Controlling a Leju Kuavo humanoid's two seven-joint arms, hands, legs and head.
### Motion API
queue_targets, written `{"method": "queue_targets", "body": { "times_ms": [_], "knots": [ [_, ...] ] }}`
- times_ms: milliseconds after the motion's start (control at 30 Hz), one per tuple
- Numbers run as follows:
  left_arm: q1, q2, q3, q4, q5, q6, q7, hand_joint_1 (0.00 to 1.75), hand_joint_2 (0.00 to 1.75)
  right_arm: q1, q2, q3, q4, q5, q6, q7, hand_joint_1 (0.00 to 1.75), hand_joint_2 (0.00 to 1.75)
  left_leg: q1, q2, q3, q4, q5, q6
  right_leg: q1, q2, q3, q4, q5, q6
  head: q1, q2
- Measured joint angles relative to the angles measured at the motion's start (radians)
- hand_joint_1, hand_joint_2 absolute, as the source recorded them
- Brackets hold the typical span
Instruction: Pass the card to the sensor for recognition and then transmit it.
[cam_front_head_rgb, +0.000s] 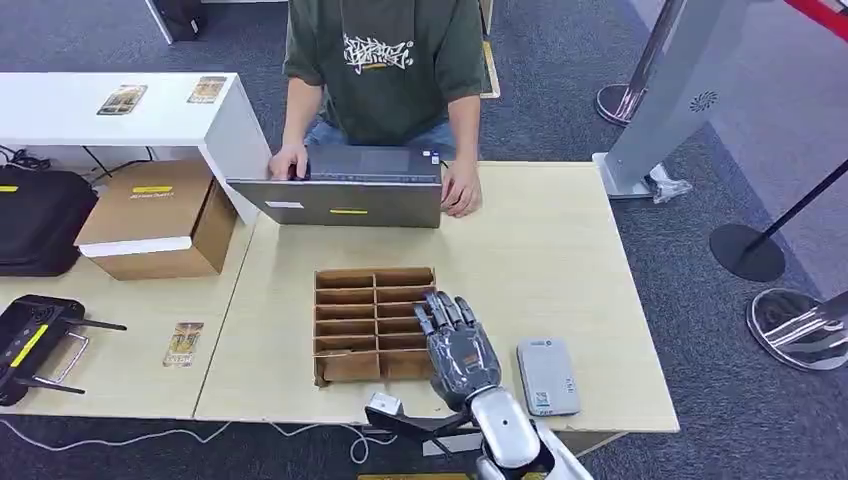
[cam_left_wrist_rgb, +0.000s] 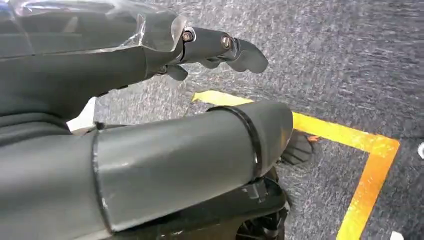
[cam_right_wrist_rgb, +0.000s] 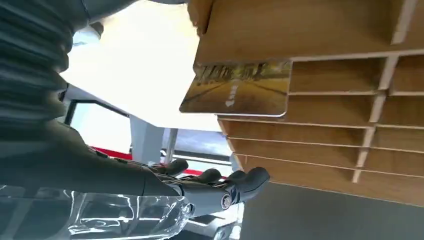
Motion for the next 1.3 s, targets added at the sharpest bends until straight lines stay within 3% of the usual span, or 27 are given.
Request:
{"method": "queue_targets", "body": {
  "times_ms": [333, 533, 767, 1300],
  "knots": [
    [0.004, 0.000, -0.021, 0.000, -0.001, -0.004, -0.011, 0.00, 0.00, 0.025, -0.013, -0.019, -0.023, 0.010, -0.002, 0.009, 0.00, 1.75, 0.000, 0.000, 0.000, 0.000, 0.000, 0.000, 0.000, 0.000, 0.000, 0.000, 0.000, 0.000, 0.000, 0.000],
    [-0.003, -0.003, -0.021, 0.000, 0.015, 0.001, 0.029, 0.00, 0.00, 0.023, -0.013, -0.024, -0.023, 0.014, -0.001, 0.006, 0.00, 1.75, 0.000, 0.000, 0.000, 0.000, 0.000, 0.000, 0.000, 0.000, 0.000, 0.000, 0.000, 0.000, 0.000, 0.000],
    [0.000, -0.003, -0.023, 0.000, 0.013, -0.002, -0.008, 0.00, 0.00, 0.025, -0.016, -0.030, -0.032, 0.020, 0.001, 0.005, 0.00, 1.75, 0.000, 0.000, 0.000, 0.000, 0.000, 0.000, 0.000, 0.001, 0.000, 0.000, 0.000, 0.000, 0.000, 0.000],
    [-0.003, -0.008, -0.028, 0.000, 0.034, -0.005, 0.011, 0.00, 0.00, -0.009, -0.017, -0.028, -0.023, 0.013, 0.021, -0.006, 0.00, 1.75, 0.000, 0.000, 0.000, 0.000, 0.000, 0.000, 0.000, 0.000, 0.000, 0.000, 0.000, 0.000, 0.000, 0.000]
  ]
}}
